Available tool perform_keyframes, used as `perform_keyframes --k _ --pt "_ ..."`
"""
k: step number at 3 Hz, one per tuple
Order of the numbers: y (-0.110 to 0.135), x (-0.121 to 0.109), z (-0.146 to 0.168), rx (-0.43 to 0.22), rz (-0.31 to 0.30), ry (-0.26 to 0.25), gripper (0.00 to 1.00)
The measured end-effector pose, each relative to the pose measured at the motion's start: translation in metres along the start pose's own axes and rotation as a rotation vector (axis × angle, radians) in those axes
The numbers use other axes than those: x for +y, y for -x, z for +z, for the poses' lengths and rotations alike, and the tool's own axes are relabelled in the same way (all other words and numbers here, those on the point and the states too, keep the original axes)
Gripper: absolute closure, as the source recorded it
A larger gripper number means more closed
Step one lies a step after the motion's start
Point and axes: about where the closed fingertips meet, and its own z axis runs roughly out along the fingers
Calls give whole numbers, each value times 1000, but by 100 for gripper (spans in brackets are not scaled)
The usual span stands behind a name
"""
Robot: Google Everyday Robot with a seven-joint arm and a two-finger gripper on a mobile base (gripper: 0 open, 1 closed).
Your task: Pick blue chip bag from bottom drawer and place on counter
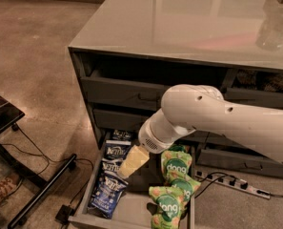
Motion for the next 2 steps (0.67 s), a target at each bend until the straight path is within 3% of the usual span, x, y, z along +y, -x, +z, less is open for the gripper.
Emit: perform_keyframes --k 1,2 --pt "-2 0 10 -6 15 8 0" --pt "-10 3 57 -22 58 51 0"
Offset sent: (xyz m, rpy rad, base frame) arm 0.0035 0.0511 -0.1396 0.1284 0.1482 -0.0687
